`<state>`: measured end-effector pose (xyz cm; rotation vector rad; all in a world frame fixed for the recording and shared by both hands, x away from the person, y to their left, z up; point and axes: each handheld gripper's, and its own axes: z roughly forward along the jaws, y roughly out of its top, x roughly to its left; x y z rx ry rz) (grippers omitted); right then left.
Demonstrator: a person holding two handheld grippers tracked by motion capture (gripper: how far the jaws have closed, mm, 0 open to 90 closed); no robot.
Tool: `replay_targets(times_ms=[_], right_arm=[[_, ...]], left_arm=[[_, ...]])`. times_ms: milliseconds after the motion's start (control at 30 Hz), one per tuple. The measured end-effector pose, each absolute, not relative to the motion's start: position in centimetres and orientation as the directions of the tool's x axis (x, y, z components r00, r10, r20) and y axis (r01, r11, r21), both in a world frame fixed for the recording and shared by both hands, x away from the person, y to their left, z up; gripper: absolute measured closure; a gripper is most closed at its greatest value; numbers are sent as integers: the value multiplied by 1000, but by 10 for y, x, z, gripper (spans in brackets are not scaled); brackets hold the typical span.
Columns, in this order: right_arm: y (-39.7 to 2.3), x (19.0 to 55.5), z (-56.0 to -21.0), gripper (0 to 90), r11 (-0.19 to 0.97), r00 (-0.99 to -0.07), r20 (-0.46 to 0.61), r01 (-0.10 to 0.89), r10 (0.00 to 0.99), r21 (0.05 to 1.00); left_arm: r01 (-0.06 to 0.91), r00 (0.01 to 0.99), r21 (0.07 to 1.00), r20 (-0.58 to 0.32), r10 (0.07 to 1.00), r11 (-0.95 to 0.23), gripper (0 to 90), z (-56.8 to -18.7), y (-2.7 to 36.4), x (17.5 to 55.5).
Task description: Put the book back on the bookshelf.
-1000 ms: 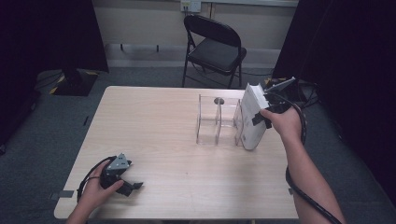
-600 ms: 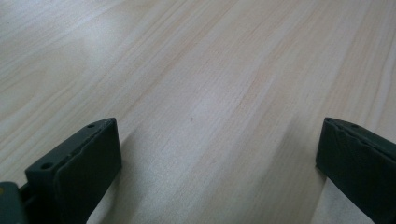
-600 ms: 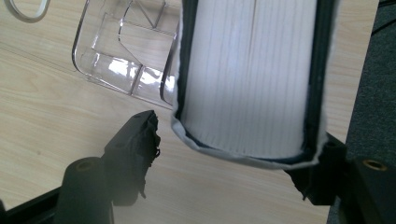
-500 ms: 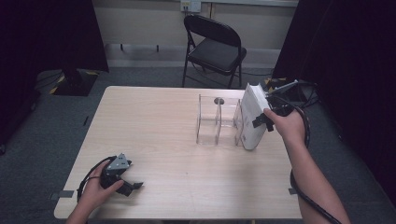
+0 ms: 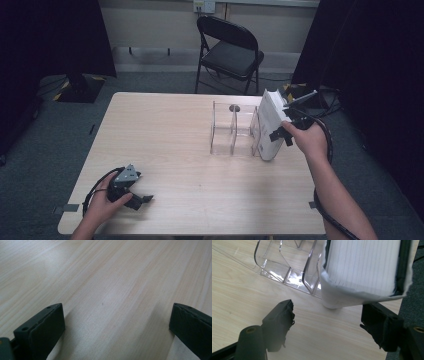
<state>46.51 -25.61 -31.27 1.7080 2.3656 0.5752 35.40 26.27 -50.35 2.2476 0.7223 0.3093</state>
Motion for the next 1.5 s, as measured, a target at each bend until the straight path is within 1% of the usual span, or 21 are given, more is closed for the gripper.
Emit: replay_targets(times_ms=[267, 300, 367, 633, 1033, 1200, 1233, 1367, 1500], right_arm=[[-255, 460, -314, 245, 290, -349, 80, 868, 934, 404], [-255, 459, -315, 245, 285, -345, 87, 872, 934, 399], [-255, 457, -315, 245, 289, -354, 97, 868, 930, 403], [-247, 452, -317, 245, 327, -388, 83, 859, 918, 394], [-230, 448, -320, 245, 376, -457, 101, 822, 884, 427], [-225, 448, -321, 245, 378, -465, 112, 819, 878, 431], [-225, 448, -321, 245, 376, -475, 128, 810, 870, 451], [-224, 448, -321, 245, 372, -480, 139, 805, 866, 463], [-219, 447, -326, 245, 376, -487, 145, 803, 861, 461]], left_arm=[[405, 812, 714, 6, 584, -571, 0, -503, 263, 354], [402, 812, 724, 2, 583, -561, 0, -504, 263, 354], [402, 812, 723, 1, 583, -562, 0, -504, 263, 354], [403, 812, 723, 0, 583, -561, 0, -504, 263, 354], [403, 816, 723, -5, 578, -561, 0, -504, 263, 354], [403, 816, 723, -6, 578, -561, 0, -504, 263, 354], [403, 816, 723, -6, 578, -561, 0, -504, 263, 355], [404, 816, 725, -10, 577, -559, 0, -504, 263, 355], [405, 815, 725, -10, 580, -556, 0, -504, 262, 355]])
